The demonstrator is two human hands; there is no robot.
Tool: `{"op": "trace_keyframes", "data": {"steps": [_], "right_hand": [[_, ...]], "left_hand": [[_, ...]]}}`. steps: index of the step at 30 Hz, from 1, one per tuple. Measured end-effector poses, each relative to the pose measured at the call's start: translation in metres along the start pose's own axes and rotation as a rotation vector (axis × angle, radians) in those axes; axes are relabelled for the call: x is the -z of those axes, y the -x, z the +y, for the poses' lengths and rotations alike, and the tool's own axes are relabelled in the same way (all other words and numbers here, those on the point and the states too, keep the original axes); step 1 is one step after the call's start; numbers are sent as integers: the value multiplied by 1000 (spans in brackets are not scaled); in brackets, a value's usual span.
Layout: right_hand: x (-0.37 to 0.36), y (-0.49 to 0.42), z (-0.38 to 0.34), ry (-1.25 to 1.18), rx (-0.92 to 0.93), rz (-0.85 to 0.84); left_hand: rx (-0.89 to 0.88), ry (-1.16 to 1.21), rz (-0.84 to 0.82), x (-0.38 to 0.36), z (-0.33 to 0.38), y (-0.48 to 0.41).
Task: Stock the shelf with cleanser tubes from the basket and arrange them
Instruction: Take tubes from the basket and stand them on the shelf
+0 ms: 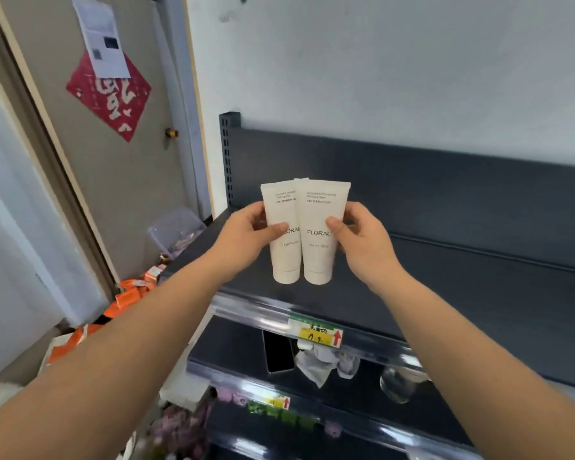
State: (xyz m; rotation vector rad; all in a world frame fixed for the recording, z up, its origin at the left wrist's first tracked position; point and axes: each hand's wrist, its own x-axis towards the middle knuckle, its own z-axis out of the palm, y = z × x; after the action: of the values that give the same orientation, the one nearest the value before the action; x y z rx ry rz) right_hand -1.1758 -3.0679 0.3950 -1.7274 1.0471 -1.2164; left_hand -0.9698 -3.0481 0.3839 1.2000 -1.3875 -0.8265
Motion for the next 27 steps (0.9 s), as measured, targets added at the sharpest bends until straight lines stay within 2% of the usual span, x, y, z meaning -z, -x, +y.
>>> {"op": "trace_keyframes", "data": {"steps": [4, 10, 18, 27], "right_hand": [[-5, -10, 36, 27, -53, 38], [-18, -35, 67, -14, -99, 199], [-32, -102, 86, 56, -128, 303], [-49, -163, 105, 82, -185, 324]], "left_hand": [[10, -103, -68, -11, -32, -33], [-79, -279, -123, 1, -62, -77], [-56, -239, -110, 33, -94, -160], [-43, -200, -145, 35, -112, -212]]}}
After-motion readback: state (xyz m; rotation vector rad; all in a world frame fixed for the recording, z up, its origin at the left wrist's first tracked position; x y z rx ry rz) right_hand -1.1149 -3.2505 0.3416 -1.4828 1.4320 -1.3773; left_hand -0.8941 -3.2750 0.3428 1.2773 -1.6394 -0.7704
